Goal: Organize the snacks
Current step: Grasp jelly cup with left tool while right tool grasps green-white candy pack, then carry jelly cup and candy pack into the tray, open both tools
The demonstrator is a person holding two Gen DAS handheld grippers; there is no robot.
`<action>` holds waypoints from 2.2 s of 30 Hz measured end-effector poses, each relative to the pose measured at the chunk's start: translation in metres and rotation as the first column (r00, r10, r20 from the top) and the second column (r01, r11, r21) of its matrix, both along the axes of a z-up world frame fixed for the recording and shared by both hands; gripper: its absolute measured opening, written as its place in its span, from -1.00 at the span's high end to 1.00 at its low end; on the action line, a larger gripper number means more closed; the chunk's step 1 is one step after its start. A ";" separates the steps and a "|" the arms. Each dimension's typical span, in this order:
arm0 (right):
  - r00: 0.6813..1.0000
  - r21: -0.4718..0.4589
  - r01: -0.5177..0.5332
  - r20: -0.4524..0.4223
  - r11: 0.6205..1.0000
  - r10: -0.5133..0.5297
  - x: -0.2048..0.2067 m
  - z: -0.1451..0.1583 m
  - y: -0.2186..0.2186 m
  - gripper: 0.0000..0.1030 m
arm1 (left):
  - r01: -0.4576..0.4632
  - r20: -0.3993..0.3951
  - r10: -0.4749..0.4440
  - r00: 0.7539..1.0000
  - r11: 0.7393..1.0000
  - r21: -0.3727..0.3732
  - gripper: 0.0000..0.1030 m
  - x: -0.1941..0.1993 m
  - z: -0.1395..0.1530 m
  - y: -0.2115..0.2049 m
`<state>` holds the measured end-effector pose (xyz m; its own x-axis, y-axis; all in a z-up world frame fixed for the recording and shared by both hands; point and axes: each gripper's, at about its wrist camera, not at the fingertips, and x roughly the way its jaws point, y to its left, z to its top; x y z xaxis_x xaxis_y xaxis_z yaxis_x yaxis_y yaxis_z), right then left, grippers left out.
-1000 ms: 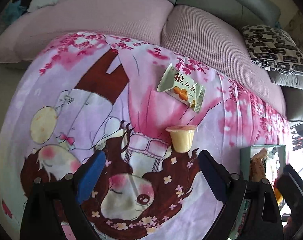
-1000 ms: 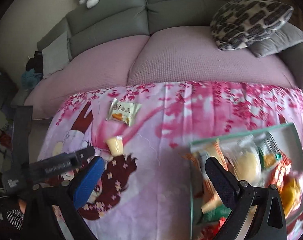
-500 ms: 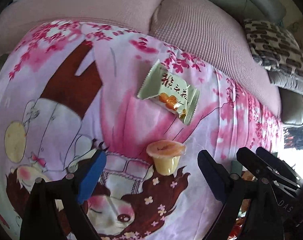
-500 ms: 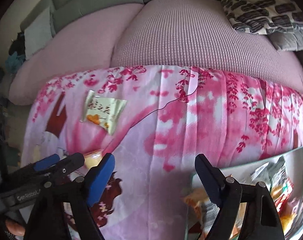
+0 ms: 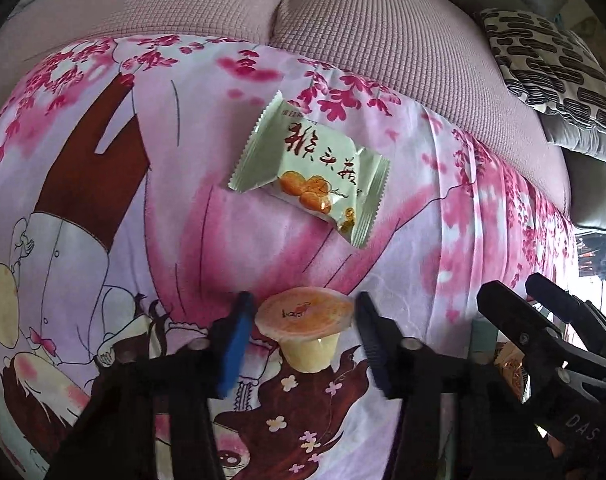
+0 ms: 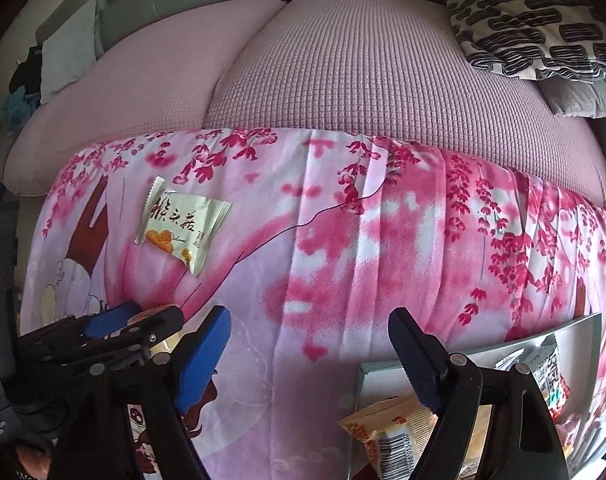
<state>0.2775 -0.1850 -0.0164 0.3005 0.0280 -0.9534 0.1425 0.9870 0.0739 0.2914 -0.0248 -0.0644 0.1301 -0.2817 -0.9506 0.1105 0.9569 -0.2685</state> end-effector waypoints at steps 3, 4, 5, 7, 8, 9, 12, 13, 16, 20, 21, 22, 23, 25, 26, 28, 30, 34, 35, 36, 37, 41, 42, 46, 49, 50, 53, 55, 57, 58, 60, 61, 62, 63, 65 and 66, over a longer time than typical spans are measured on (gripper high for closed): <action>1.000 -0.009 0.001 -0.010 1.000 -0.001 0.003 -0.002 0.000 -0.62 | 0.005 0.006 -0.005 1.000 1.000 -0.006 0.04 0.000 0.000 -0.004; 1.000 -0.010 -0.001 -0.011 1.000 0.001 0.004 -0.001 0.001 -0.62 | 0.008 0.007 -0.008 1.000 1.000 -0.010 0.04 0.000 0.000 -0.004; 1.000 -0.010 -0.002 -0.011 1.000 0.002 0.005 -0.001 0.002 -0.62 | 0.011 0.009 -0.011 1.000 1.000 -0.011 0.04 0.000 0.002 -0.003; 1.000 -0.011 -0.005 -0.009 1.000 0.005 0.010 -0.001 0.006 -0.62 | 0.019 0.022 -0.019 1.000 1.000 -0.003 0.04 -0.001 0.007 0.002; 1.000 -0.010 -0.007 -0.007 1.000 0.007 0.012 -0.001 0.009 -0.62 | 0.021 0.026 -0.021 0.999 1.000 0.000 0.04 0.001 0.009 0.006; 1.000 -0.012 0.013 -0.001 1.000 -0.013 0.014 -0.001 0.011 -0.62 | 0.021 0.030 -0.021 0.999 1.000 0.001 0.04 0.003 0.011 0.011; 1.000 0.014 0.015 0.009 1.000 -0.015 0.024 -0.001 0.021 -0.62 | 0.009 0.054 -0.009 0.999 1.000 0.009 0.04 0.010 0.019 0.026; 1.000 0.032 0.019 0.012 0.999 -0.020 0.029 -0.002 0.026 -0.62 | 0.004 0.063 -0.005 0.998 1.000 0.016 0.04 0.013 0.021 0.031; 0.999 0.062 0.038 0.011 0.997 -0.039 0.039 -0.007 0.038 -0.62 | -0.014 0.080 0.010 0.997 0.999 0.042 0.04 0.023 0.024 0.047; 0.997 0.112 0.076 0.023 0.991 -0.079 0.052 -0.014 0.054 -0.62 | -0.040 0.085 0.034 0.996 0.996 0.074 0.04 0.038 0.022 0.065; 0.996 0.122 0.086 0.025 0.989 -0.089 0.055 -0.015 0.058 -0.62 | -0.045 0.087 0.038 0.995 0.996 0.083 0.04 0.041 0.021 0.069; 0.995 0.124 0.096 0.026 0.988 -0.100 0.059 -0.016 0.062 -0.61 | -0.053 0.093 0.044 0.995 0.994 0.093 0.04 0.045 0.021 0.075; 0.994 0.117 0.105 0.026 0.988 -0.109 0.063 -0.018 0.067 -0.60 | -0.059 0.096 0.050 0.994 0.994 0.096 0.04 0.048 0.022 0.079; 0.992 0.111 0.120 0.033 0.986 -0.125 0.071 -0.021 0.077 -0.58 | -0.076 0.097 0.066 0.993 0.992 0.096 0.04 0.054 0.021 0.088; 0.992 0.112 0.121 0.030 0.986 -0.126 0.073 -0.024 0.081 -0.58 | -0.084 0.097 0.074 0.992 0.992 0.094 0.04 0.057 0.021 0.093; 0.993 0.100 0.113 0.020 0.989 -0.116 0.078 -0.029 0.091 -0.56 | -0.094 0.099 0.084 0.992 0.991 0.093 0.04 0.060 0.021 0.100; 0.997 0.048 0.072 0.020 0.996 -0.073 0.081 -0.035 0.100 -0.56 | -0.098 0.098 0.089 0.991 0.991 0.092 0.04 0.063 0.019 0.106; 0.997 -0.007 0.073 0.008 0.997 -0.072 0.085 -0.045 0.110 -0.56 | -0.108 0.094 0.100 0.990 0.991 0.083 0.04 0.064 0.017 0.114; 0.997 -0.016 0.077 0.007 0.997 -0.077 0.085 -0.048 0.110 -0.56 | -0.109 0.094 0.102 0.990 0.991 0.081 0.04 0.064 0.017 0.117; 0.997 -0.017 0.079 0.008 0.997 -0.078 0.085 -0.050 0.111 -0.56 | -0.110 0.093 0.103 0.990 0.991 0.080 0.04 0.064 0.017 0.117; 0.997 -0.018 0.080 0.008 0.997 -0.080 0.086 -0.051 0.111 -0.56 | -0.109 0.094 0.101 0.990 0.991 0.082 0.04 0.065 0.016 0.117; 0.998 -0.028 0.061 -0.003 0.998 -0.061 0.088 -0.053 0.116 -0.36 | -0.112 0.098 0.103 0.990 0.989 0.094 0.04 0.056 0.018 0.109; 0.999 -0.019 0.051 0.002 0.999 -0.051 0.086 -0.050 0.113 -0.24 | -0.113 0.098 0.103 0.990 0.989 0.096 0.04 0.056 0.017 0.107; 1.000 -0.036 0.027 0.003 0.999 -0.027 0.076 -0.047 0.117 -0.15 | -0.115 0.091 0.105 0.990 0.987 0.109 0.04 0.051 0.017 0.103; 1.000 -0.030 0.020 -0.001 0.999 -0.020 0.068 -0.045 0.113 -0.13 | -0.113 0.088 0.103 0.991 0.987 0.117 0.04 0.044 0.019 0.098; 1.000 -0.028 0.018 -0.003 0.999 -0.018 0.061 -0.044 0.111 -0.13 | -0.112 0.087 0.102 0.991 0.987 0.117 0.04 0.043 0.019 0.097; 1.000 -0.013 0.017 -0.011 1.000 -0.017 0.052 -0.040 0.100 -0.13 | -0.109 0.081 0.100 0.992 0.988 0.114 0.04 0.036 0.023 0.091; 1.000 -0.002 0.010 -0.018 1.000 -0.010 0.041 -0.036 0.093 -0.13 | -0.103 0.077 0.094 0.993 0.988 0.115 0.04 0.031 0.025 0.085; 1.000 -0.002 0.004 -0.020 1.000 -0.004 0.031 -0.030 0.088 -0.13 | -0.099 0.073 0.091 0.993 0.989 0.112 0.04 0.023 0.026 0.079; 1.000 0.002 0.000 -0.021 1.000 0.000 0.024 -0.026 0.085 -0.13 | -0.098 0.069 0.090 0.994 0.989 0.113 0.04 0.018 0.026 0.074; 1.000 0.009 -0.001 -0.020 1.000 0.001 0.014 -0.020 0.080 -0.12 | -0.102 0.060 0.095 0.994 0.988 0.114 0.05 0.010 0.025 0.069; 1.000 0.005 -0.001 -0.016 1.000 0.001 0.006 -0.015 0.077 -0.12 | -0.106 0.054 0.100 0.993 0.989 0.106 0.05 0.006 0.025 0.067; 1.000 0.005 -0.002 -0.012 1.000 0.002 0.001 -0.012 0.076 -0.12 | -0.109 0.049 0.104 0.993 0.989 0.098 0.05 0.003 0.025 0.065; 1.000 0.008 -0.007 -0.008 1.000 0.007 -0.005 -0.008 0.074 -0.12 | -0.110 0.041 0.106 0.993 0.990 0.089 0.05 -0.002 0.025 0.063; 1.000 0.008 -0.016 0.005 1.000 0.016 -0.019 0.001 0.068 -0.12 | -0.116 0.037 0.114 0.993 0.990 0.079 0.05 -0.013 0.027 0.060; 1.000 0.003 -0.020 0.013 1.000 0.020 -0.025 0.004 0.066 -0.12 | -0.119 0.038 0.117 0.992 0.990 0.078 0.05 -0.018 0.028 0.057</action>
<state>0.2529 -0.1186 -0.0121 0.3123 0.0370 -0.9493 0.1221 0.9894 0.0788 0.2738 0.0327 -0.0362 0.1893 -0.1856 -0.9642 0.0031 0.9821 -0.1884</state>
